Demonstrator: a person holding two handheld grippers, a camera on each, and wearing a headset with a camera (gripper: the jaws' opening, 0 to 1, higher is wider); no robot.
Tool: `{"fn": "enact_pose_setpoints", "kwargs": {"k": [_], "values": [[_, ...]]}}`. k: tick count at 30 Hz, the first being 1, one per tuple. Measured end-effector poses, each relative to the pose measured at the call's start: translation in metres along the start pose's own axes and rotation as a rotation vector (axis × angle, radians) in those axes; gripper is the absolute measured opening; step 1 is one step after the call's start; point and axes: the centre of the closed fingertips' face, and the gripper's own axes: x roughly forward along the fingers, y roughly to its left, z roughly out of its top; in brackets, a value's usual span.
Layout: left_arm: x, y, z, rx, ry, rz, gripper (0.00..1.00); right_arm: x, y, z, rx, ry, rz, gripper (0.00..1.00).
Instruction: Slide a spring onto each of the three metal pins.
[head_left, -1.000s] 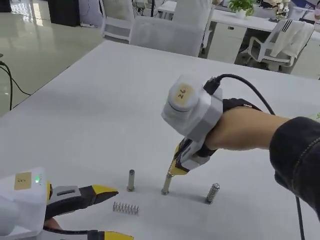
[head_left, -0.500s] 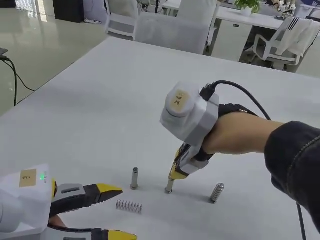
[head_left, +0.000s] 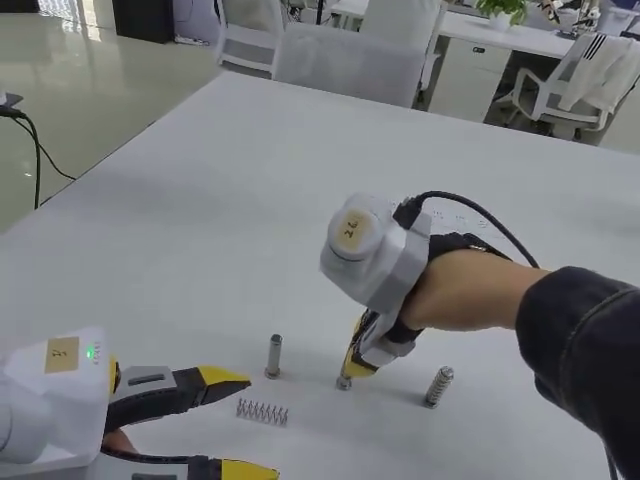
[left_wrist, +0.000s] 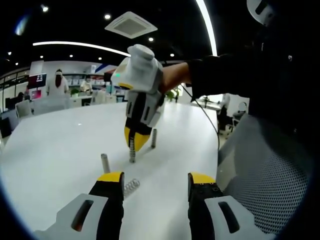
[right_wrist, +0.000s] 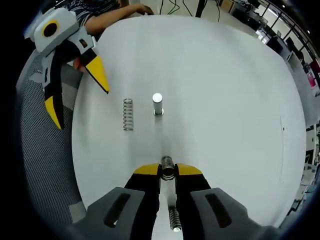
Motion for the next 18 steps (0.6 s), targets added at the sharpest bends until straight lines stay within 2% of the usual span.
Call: {"fn": "enact_pose_setpoints", "kwargs": {"k": [11, 18], "values": [[0.000, 0.000, -0.001, 0.002, 0.006, -0.001, 0.45, 0.012, 0.001, -0.009, -0.003, 0.031, 0.002, 0.08], [0.001, 0.000, -0.002, 0.001, 0.010, -0.003, 0.45, 0.010, 0.001, -0.008, 0.006, 0.014, 0.007, 0.09]]}}
